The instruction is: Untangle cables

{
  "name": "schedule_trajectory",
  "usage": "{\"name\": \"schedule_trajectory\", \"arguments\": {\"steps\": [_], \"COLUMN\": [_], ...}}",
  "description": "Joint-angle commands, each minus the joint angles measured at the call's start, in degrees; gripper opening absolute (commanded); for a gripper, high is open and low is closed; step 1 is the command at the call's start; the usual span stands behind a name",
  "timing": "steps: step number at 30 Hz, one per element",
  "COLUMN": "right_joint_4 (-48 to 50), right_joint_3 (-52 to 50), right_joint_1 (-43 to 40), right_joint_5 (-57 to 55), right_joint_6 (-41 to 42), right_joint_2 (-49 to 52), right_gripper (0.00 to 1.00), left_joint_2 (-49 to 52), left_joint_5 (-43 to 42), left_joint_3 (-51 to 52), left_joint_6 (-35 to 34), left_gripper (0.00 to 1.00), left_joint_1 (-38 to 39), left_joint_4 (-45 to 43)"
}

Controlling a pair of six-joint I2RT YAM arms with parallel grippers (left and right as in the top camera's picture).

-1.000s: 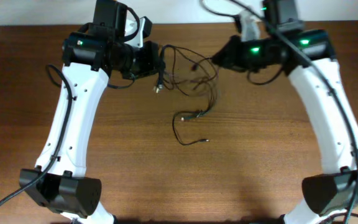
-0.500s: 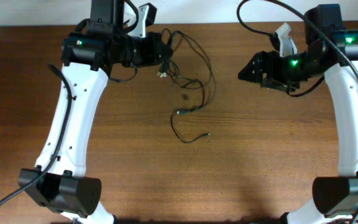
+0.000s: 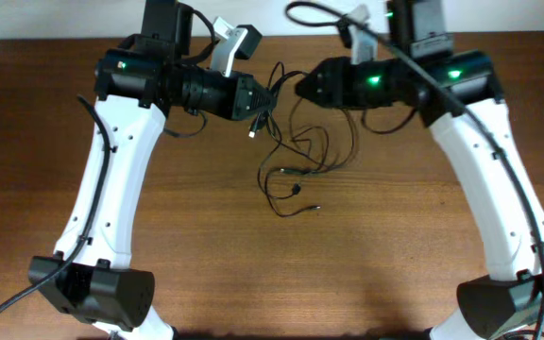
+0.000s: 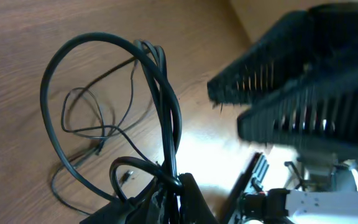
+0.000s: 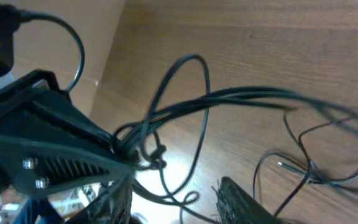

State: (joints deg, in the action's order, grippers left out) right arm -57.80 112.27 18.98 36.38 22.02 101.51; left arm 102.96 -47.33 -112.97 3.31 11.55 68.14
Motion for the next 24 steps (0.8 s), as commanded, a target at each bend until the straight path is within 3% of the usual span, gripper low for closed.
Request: {"name": "schedule_trajectory", "arguments": {"steps": [1,4,9,17,24], "right_joint_4": [1.2,1.9,2.4,4.7,4.8], "right_joint_3": [0.3,0.2,0.2,0.2,0.1], "right_joint_1": [3.5,4.3,4.3,5.8,7.7], "right_joint_5": [-7.1,-7.1,-7.0,-6.2,-6.3], "right_joint_6": [6.2,7.0,7.0,7.0,7.0], "right_joint_2": [0.0,0.5,2.7,3.8,5.0], "right_gripper": [0.44,0.44,0.31,0.31,0.3], "left_joint_2": [-0.5,-0.5,-0.5,-0.5,-0.5], "left_joint_5": [2.2,2.1,-0.2,-1.4,-8.2], "left_joint_3": [-0.5,-0.5,-0.5,-0.5,-0.5], "left_joint_6": [-1.2,-1.2,-2.7,-3.8,-3.8], "left_gripper": [0.0,0.0,0.0,0.0,0.0], "left_joint_1": [1.2,1.2,1.2,1.2,1.2], "left_joint_4": [0.0,0.1,0.1,0.1,-0.2]}}
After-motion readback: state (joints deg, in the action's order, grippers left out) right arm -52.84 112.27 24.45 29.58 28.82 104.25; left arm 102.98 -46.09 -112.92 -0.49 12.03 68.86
